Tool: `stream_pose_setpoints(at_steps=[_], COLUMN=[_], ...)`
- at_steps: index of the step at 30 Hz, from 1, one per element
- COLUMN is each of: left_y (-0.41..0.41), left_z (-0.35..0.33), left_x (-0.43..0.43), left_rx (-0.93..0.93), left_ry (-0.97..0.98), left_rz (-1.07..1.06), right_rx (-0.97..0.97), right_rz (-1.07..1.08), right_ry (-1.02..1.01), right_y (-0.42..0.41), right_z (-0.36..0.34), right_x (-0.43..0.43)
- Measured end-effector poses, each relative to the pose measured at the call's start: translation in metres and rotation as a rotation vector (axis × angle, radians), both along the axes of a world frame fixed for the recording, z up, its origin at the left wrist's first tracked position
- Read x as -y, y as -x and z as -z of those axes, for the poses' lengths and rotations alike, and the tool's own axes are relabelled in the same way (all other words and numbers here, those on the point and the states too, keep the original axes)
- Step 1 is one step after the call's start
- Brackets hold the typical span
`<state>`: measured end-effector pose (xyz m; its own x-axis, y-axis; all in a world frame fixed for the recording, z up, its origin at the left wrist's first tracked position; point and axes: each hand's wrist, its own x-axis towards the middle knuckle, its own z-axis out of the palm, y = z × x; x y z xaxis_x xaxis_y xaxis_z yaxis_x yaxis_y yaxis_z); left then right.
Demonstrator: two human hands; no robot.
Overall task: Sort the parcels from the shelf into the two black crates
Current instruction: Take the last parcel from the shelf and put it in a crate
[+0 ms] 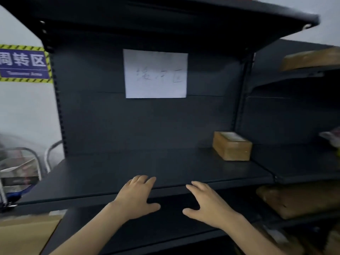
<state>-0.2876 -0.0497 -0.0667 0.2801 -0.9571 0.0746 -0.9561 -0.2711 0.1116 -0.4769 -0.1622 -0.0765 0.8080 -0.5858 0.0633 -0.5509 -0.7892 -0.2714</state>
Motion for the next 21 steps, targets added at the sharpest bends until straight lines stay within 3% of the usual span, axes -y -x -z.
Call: stream_pose_setpoints(at_steps=[9,21], left_y=[0.069,0.081], left_z=[-0.003,-0.005], left_x=[0.091,0.234], left_rx=[0.043,0.015], left_ry=[-0.012,0.013], left_rz=[0.099,0.200], right_rx=[0.000,0.005], right_rz=[0.196,0.375], right_ry=[0.025,0.037], right_y=[0.077,0.105], right_z=[0.003,-0.009], right_x=[0.065,0.178])
